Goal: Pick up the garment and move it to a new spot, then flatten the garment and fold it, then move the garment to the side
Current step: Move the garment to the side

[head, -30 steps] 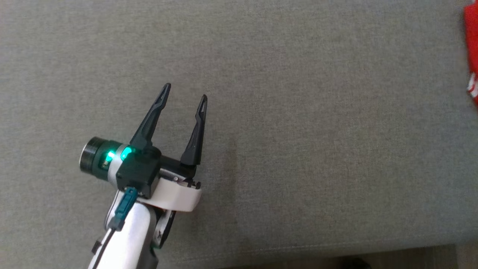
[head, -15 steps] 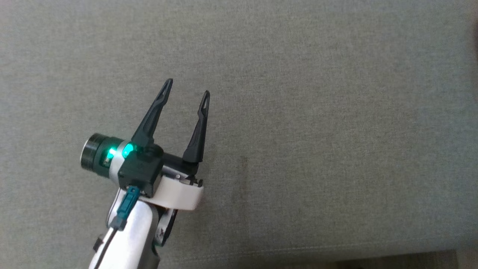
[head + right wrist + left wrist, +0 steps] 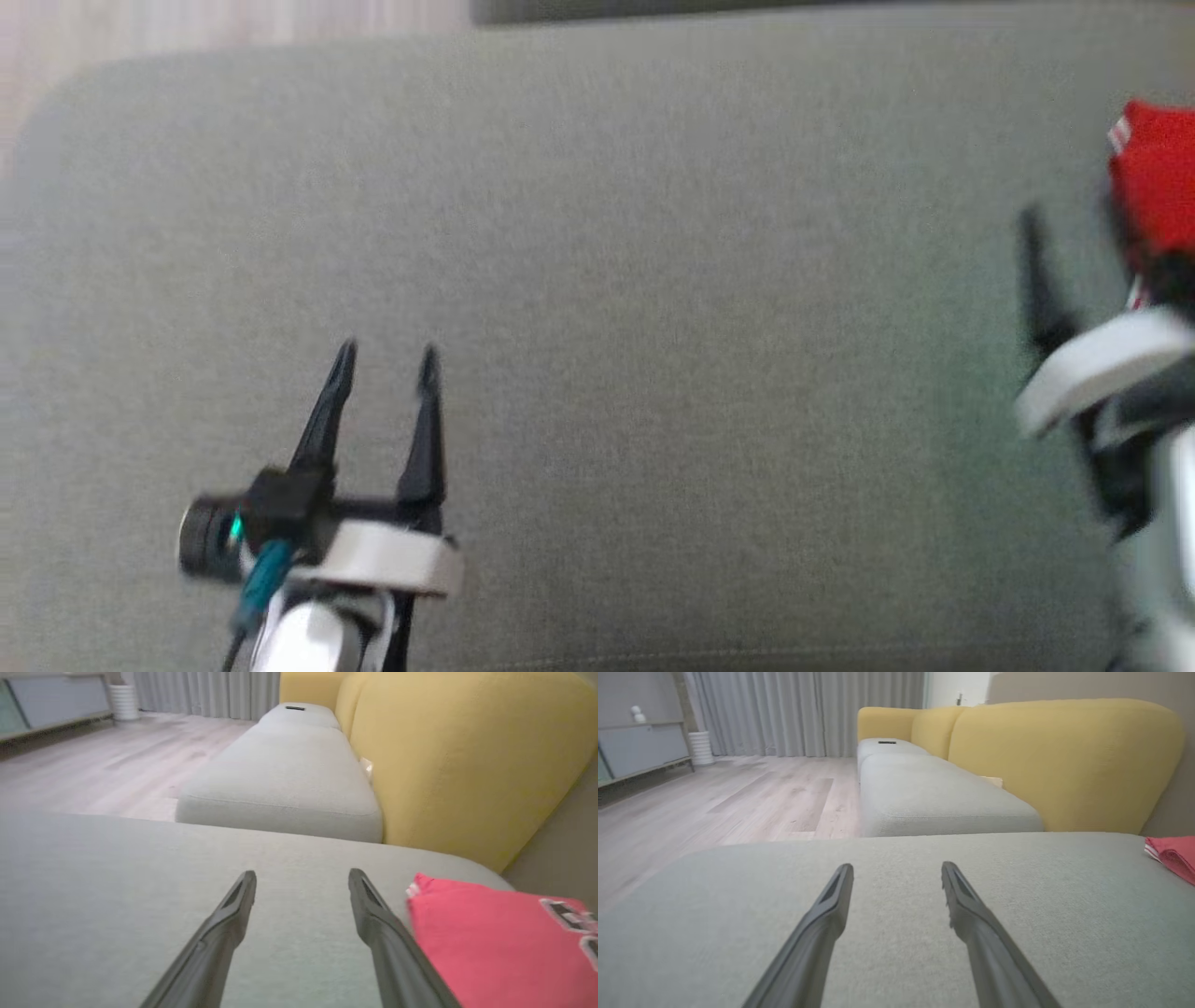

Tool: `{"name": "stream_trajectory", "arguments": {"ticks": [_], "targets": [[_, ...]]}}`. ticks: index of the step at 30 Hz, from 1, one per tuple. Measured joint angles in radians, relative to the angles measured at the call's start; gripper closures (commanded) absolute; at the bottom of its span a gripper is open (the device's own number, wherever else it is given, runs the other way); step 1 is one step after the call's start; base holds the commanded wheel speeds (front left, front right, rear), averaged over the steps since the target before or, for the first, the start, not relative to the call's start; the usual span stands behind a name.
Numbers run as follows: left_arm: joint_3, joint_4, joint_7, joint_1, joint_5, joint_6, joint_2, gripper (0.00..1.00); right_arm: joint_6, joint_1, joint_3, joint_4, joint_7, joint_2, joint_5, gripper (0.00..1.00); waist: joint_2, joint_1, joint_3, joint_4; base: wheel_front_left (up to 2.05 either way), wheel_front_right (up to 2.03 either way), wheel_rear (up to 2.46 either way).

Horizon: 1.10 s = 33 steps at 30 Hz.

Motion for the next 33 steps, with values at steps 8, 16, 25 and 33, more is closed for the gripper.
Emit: {"name": "stream_trajectory", "arguments": {"ticks": [8,16,25,33], "targets": [[0.089,0.008,0.0,0.152,-0.061,0.024,-0.013,0.0,0.0,0.176,0.154,0.162,-0.274,0.12,0.106,0.0,0.0,-0.0002,-0.156,0.025,0.0,0.0,0.0],[0.118,-0.026,0.0,0.248,-0.021,-0.01,-0.012,0.0,0.0,0.275,0.202,0.165,-0.408,0.14,0.095,0.0,0.0,0.0001,-0.251,0.052,0.0,0.0,0.0],[0.113,-0.053,0.0,0.313,0.028,-0.082,-0.012,0.0,0.0,0.427,0.146,0.033,-0.408,0.172,0.043,0.0,0.0,0.0002,-0.298,0.06,0.0,0.0,0.0],[0.111,-0.059,0.0,0.319,0.055,-0.092,-0.012,0.0,0.0,0.492,0.126,0.02,-0.409,0.192,0.017,0.0,0.0,0.0002,-0.313,0.05,0.0,0.0,0.0]]}}
